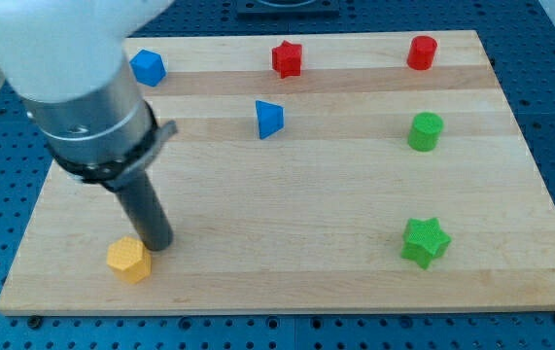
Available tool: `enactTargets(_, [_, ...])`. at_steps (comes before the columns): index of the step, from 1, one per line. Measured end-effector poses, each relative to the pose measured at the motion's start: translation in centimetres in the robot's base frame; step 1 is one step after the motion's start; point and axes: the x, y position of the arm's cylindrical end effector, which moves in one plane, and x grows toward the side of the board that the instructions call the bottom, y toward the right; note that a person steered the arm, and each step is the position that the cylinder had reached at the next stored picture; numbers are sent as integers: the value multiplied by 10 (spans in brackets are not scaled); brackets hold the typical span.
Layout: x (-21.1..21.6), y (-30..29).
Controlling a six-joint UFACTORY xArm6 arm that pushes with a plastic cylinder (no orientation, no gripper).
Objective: Push yellow hexagon towards bottom left corner
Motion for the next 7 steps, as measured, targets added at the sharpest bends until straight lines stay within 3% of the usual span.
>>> enactTargets(1, [15, 17])
enactTargets(2, [28, -28])
enactTargets(3, [7, -56])
enactTargets(4, [-9, -33])
enactTargets(5, [-88, -25])
enactTargets(7, [-193, 63])
